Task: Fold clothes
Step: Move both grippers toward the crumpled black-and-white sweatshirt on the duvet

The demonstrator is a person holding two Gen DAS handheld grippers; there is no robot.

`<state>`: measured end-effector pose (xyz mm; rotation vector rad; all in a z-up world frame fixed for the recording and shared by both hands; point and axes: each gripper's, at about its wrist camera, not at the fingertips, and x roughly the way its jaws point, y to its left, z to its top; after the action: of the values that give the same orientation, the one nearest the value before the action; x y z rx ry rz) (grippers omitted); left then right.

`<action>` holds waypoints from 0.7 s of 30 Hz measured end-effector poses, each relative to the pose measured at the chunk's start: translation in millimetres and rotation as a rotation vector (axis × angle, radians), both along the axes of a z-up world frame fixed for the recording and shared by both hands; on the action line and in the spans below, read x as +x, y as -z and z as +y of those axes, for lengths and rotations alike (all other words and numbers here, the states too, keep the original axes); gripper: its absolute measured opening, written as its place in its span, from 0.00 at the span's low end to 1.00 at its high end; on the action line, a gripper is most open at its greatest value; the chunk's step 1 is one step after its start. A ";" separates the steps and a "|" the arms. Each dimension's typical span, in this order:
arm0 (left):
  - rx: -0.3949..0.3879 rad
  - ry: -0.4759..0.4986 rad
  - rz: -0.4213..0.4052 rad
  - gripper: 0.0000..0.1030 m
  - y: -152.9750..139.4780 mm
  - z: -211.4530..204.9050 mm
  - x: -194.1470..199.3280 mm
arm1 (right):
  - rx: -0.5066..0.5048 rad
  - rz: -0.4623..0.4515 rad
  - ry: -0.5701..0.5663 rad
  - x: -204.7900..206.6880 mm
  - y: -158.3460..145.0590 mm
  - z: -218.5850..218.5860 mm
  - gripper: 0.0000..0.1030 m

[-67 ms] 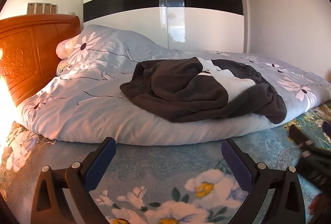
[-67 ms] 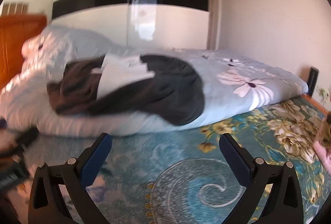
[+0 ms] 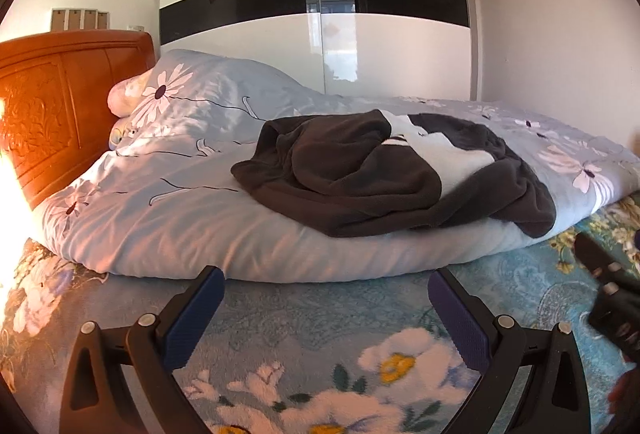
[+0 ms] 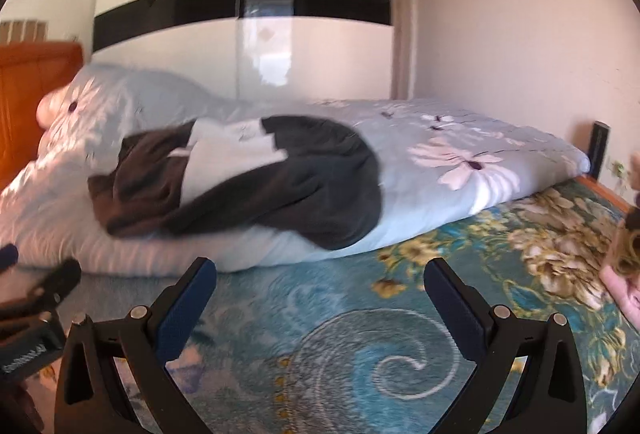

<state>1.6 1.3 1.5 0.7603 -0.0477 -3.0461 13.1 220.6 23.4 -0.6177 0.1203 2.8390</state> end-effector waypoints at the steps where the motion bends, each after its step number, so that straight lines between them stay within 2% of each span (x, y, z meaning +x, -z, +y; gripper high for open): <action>1: 0.003 0.002 0.008 1.00 -0.7 0.6 0.7 | 0.003 -0.008 -0.015 0.6 0.7 -1.0 1.00; 5: 0.013 0.012 0.042 1.00 -3.4 2.9 3.6 | 0.010 -0.040 -0.078 2.9 1.5 -1.4 1.00; 8: 0.022 0.020 0.068 1.00 -5.5 4.7 5.8 | -0.013 -0.038 -0.134 10.4 -9.5 12.5 1.00; 14: 0.038 0.034 0.118 1.00 -9.7 8.2 10.1 | 0.105 -0.003 -0.128 22.0 -46.5 -13.8 1.00; 17: 0.047 0.042 0.143 1.00 -11.7 9.8 12.4 | 0.089 0.008 -0.115 17.8 -55.2 -5.2 1.00; 21: 0.057 0.035 0.169 1.00 -14.4 11.3 16.7 | 0.002 0.084 -0.128 28.5 -41.4 0.7 1.00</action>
<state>18.3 12.6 15.9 0.5059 0.0270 -3.1447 41.6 221.3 64.8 -0.5230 0.0953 2.9895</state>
